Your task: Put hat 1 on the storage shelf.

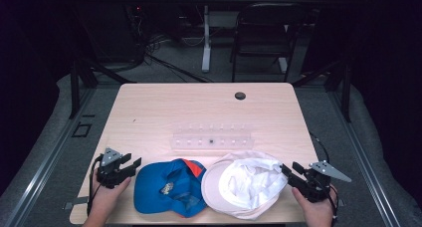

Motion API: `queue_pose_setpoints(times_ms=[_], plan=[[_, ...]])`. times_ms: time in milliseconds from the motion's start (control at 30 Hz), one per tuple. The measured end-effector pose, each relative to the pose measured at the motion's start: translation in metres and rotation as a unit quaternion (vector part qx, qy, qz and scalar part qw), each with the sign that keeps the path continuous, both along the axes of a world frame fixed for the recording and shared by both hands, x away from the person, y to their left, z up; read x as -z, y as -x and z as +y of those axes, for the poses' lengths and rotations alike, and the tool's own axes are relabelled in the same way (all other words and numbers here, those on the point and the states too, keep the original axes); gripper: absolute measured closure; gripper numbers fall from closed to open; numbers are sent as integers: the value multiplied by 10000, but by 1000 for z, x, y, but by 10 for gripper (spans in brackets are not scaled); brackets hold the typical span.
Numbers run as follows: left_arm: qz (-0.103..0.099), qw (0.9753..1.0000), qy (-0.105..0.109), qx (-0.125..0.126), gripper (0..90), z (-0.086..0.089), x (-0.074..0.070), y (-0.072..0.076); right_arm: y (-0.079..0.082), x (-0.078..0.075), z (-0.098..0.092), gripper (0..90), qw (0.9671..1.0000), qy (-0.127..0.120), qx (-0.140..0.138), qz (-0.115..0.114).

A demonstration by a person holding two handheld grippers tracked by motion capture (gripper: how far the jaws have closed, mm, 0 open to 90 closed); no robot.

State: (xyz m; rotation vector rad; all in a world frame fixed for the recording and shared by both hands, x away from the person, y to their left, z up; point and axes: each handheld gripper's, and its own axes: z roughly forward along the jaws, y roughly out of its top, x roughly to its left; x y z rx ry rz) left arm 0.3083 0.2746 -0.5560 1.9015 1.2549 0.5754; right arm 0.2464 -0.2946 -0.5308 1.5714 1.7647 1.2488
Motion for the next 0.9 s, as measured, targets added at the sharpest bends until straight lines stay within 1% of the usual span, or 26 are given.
queue_pose_setpoints(times_ms=[100,167,267,300,333,367,400,467,533,567,600,667,700,767,833,900], plan=[[40,10000,-16,22,533,-2,0,-1,1,0,0,531,10000,29,-3,9],[48,10000,-43,17,532,-3,1,-2,2,-1,-1,531,10000,-16,13,6],[97,9999,-70,42,532,-3,-1,-1,3,-2,-3,532,9998,-180,43,31],[75,9999,-72,39,532,-3,-1,-1,4,-3,-4,532,9997,-217,36,57],[80,9999,-57,46,532,-3,-1,-1,4,-3,-5,533,9996,-269,44,37],[95,9999,-92,50,532,-3,-2,-1,5,-4,-6,533,9996,-266,64,68],[41,10000,-70,32,532,-4,-1,-1,6,-6,-7,533,9995,-305,78,51],[28,10000,-57,41,532,-4,-2,-1,8,-8,-9,534,9992,-383,76,22],[15,10000,-69,57,532,-4,-2,-1,11,-14,-10,534,9994,-322,91,25],[15,10000,-69,57,532,-4,-2,-1,11,-14,-10,534,9994,-322,91,25],[23,10000,-66,51,532,-5,-2,-1,13,-18,-9,534,9995,-298,123,-12],[21,9999,-70,79,532,-5,-3,-1,14,-20,-9,534,9995,-276,122,-15],[43,9999,-111,109,532,-5,-3,0,14,-20,-9,534,9995,-276,122,-15],[27,9999,-89,100,532,-6,-3,0,15,-22,-8,533,9996,-236,118,-16],[26,9999,-97,91,532,-7,-3,0,16,-25,-8,526,9997,-211,110,26],[51,9999,-87,82,531,-7,-3,0,16,-29,-7,518,9996,-269,75,87]])
